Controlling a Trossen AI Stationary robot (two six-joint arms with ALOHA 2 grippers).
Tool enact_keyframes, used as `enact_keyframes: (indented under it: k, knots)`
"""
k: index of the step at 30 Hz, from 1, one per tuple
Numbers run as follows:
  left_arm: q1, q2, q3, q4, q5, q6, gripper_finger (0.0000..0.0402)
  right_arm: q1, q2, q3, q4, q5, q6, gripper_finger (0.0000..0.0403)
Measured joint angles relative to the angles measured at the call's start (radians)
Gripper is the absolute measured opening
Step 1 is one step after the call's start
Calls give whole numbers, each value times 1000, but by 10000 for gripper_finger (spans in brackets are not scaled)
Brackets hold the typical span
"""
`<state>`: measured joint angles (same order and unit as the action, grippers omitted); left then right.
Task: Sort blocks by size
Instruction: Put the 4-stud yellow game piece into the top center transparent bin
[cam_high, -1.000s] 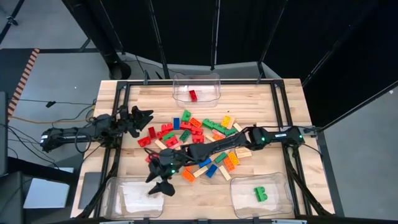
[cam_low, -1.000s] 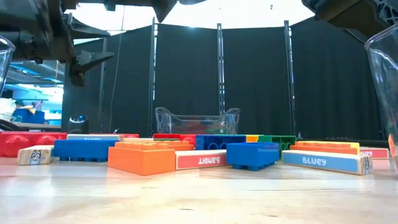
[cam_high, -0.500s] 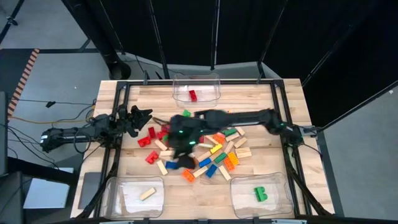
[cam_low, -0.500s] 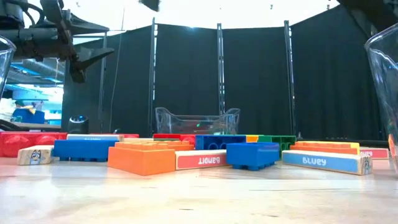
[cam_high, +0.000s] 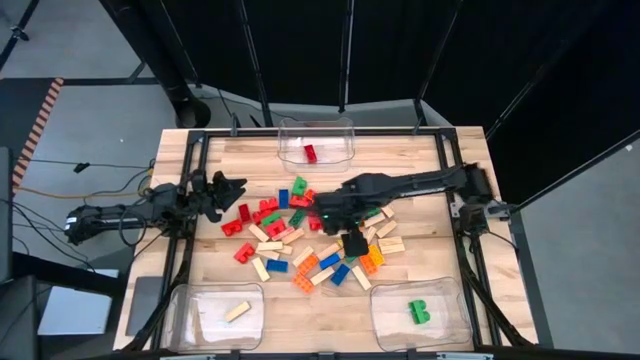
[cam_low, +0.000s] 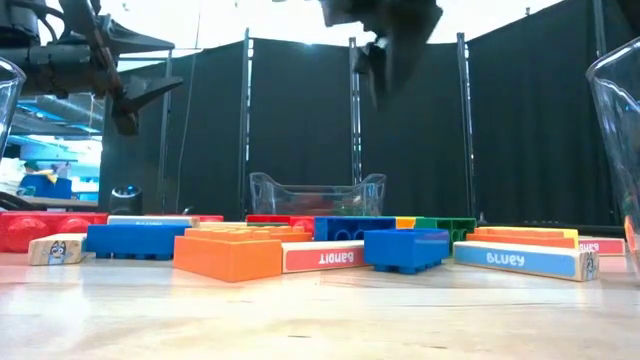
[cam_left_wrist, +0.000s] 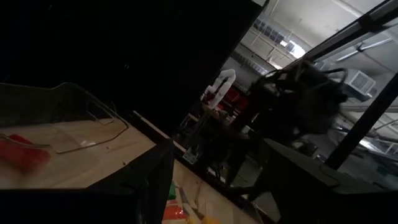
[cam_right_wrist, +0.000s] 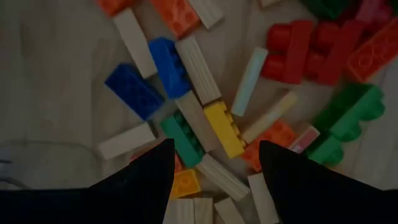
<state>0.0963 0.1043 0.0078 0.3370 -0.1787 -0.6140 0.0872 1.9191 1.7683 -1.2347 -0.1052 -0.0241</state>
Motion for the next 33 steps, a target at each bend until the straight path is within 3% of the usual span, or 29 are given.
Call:
enact_keyframes:
  k: [5,11,23,27,33]
  knots:
    - [0,0,0,-25,-1,0,245,3,-70,-290,296,50,-34,239]
    - [0,0,0,-29,-3,0,245,5,-44,-446,416,36,-49,244]
    - [0,0,0,-68,-11,5,245,0,22,-489,542,35,-83,215]
    - [0,0,0,-85,-12,5,245,-5,22,-489,531,60,-81,157]
    - [0,0,0,-83,-13,6,245,-7,22,-489,510,82,-82,20]
